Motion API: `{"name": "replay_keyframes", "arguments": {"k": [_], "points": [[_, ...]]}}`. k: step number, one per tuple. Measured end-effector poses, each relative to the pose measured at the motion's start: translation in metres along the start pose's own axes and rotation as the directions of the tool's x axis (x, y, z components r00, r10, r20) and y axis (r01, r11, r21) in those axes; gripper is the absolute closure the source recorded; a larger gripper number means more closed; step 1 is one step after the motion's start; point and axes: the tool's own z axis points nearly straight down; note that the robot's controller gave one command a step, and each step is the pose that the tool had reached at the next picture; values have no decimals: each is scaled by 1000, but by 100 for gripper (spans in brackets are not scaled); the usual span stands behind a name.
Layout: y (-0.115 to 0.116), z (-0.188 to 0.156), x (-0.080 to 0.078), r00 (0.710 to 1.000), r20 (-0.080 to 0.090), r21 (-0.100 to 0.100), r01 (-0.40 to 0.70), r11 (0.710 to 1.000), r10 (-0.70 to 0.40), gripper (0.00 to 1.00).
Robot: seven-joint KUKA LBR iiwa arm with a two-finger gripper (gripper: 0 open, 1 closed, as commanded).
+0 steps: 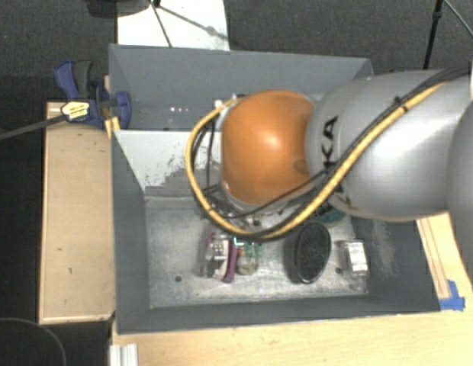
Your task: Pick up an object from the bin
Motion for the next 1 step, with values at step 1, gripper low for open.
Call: {"name": "replay_keyframes", "arguments": {"k": [1], "points": [[-59, 132, 3, 998, 14, -4, 61, 998, -61, 0]]}}
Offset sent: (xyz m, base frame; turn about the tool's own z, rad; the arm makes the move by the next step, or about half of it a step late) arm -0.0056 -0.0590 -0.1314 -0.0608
